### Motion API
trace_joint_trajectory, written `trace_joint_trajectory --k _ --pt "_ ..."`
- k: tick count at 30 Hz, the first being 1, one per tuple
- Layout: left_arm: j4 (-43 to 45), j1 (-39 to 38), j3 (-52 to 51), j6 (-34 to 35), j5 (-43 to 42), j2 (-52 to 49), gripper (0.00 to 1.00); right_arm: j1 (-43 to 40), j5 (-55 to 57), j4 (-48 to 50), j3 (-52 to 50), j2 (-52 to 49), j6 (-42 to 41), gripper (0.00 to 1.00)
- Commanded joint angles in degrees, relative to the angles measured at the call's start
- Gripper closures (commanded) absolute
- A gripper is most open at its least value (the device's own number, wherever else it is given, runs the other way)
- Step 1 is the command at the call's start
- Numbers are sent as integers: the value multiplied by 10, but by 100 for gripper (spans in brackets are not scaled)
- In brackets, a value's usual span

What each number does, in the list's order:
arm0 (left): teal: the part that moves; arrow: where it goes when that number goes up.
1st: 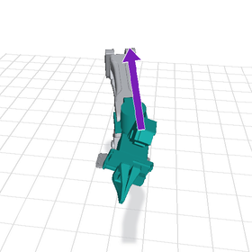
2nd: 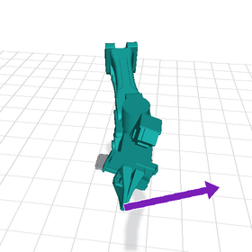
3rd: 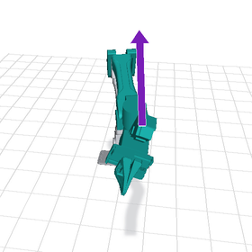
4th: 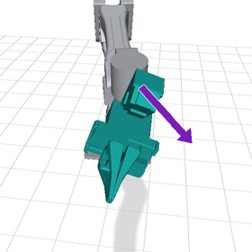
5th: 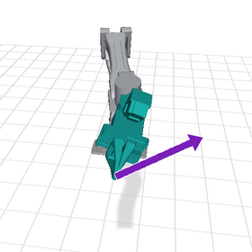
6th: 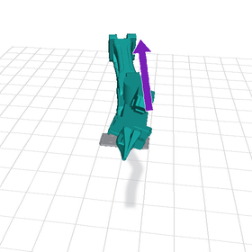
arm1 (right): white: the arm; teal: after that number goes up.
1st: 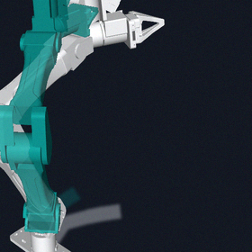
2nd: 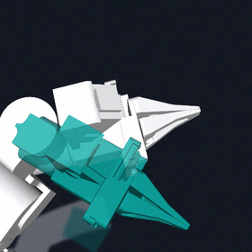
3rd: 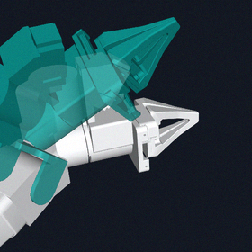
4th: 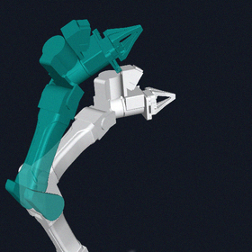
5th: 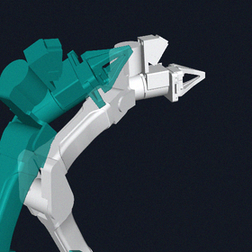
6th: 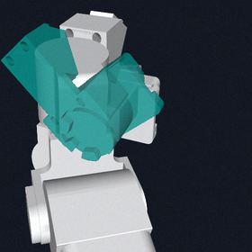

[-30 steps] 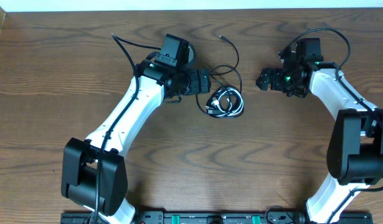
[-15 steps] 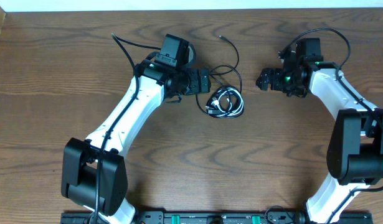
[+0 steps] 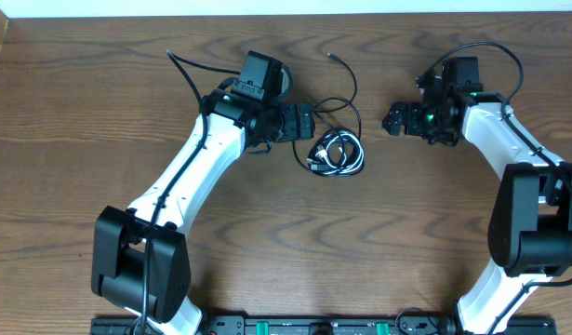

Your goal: Untangle cables

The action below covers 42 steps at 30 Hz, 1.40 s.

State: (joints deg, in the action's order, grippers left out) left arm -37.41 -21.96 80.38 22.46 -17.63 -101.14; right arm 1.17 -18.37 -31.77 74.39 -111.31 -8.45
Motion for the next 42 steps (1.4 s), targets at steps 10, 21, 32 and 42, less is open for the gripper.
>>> trace_joint_trajectory --k 10,21,32,42 --pt "49 -2 11 1 8 11 66 0 -36 19 -2 4 -15 1" --pt "139 -46 5 58 37 -42 40 10 -92 20 -3 4 -28 3" --pt "174 -54 8 61 46 -74 93 69 -113 56 -3 4 -28 1" --pt "102 21 14 66 1 0 27 162 -122 251 -3 4 -28 3"
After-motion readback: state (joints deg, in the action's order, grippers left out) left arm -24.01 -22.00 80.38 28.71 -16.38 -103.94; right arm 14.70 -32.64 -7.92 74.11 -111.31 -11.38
